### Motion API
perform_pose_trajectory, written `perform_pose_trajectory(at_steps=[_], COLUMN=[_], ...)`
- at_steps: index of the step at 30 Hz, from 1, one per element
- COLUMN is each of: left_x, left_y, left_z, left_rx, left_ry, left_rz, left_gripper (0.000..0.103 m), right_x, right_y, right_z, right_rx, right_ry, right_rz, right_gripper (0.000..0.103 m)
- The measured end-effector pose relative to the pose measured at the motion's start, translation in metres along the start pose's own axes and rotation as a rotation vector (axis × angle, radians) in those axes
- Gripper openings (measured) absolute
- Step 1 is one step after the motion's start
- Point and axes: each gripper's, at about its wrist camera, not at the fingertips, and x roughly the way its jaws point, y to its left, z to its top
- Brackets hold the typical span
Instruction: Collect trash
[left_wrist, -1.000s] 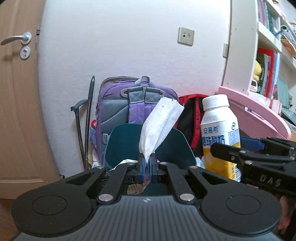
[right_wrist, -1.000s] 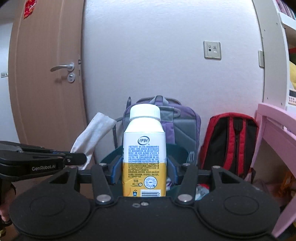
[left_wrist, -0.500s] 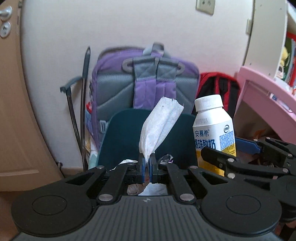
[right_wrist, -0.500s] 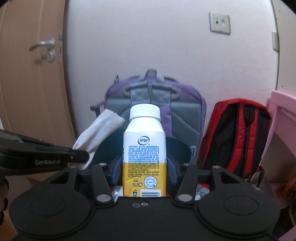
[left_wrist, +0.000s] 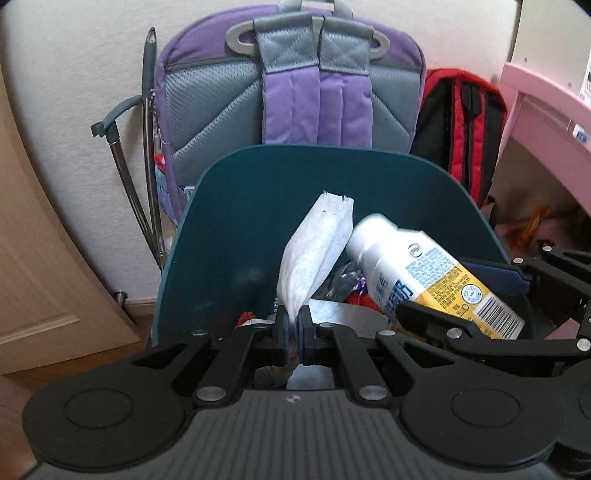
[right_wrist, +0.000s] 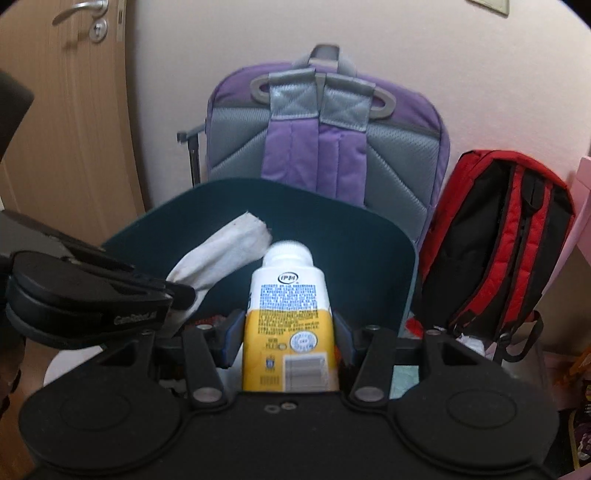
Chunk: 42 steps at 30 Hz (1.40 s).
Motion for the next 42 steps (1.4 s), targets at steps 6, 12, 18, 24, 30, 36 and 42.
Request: perform_pose_trajectory(at_steps=[6, 12, 18, 24, 30, 36, 42], left_x=[0.007, -0.001, -0.012, -0.032, -0.067, -0.115, -0.166], left_y=[-0.001, -0.001, -0.005, -0.009, -0.009, -0.013, -0.019], left_z=[-0.002, -0.003, -0.005, -0.01, -0.019, -0.032, -0.053], left_rx=[0.0, -0.018, -0.038, -0.045, -0.075, -0.061, -0.049], left_ry=[0.041, 0.045, 0.04, 0.022, -0.051, -0.154, -0.26], left_rz=[-0.01, -0.015, -0.028, -0.029, -0.036, -0.019, -0.018], left_gripper=[0.004, 0.006, 0.009, 0.042, 0.07, 0.075, 0.08], right_x=[0.005, 0.001, -0.019, -0.045, -0.083, -0.127, -0.169], right_y=[0.001, 0.001, 0.0, -0.006, -0.014, -0.013, -0.003], right_z=[-0.004, -0.004, -0.004, -0.003, -0.006, -0.011, -0.016], right_rx=[-0.014, -0.007, -0.006, 0.016, 0.061, 0.065, 0.07], right_ry=[0.041, 0.053, 0.045, 0.007, -0.044, -0.118, -0.182], right_rz=[-0.009, -0.005, -0.007, -0.024, -0.019, -0.004, 0.041], right_gripper=[0.052, 0.052, 0.052, 0.054, 0.054, 0.054, 0.055])
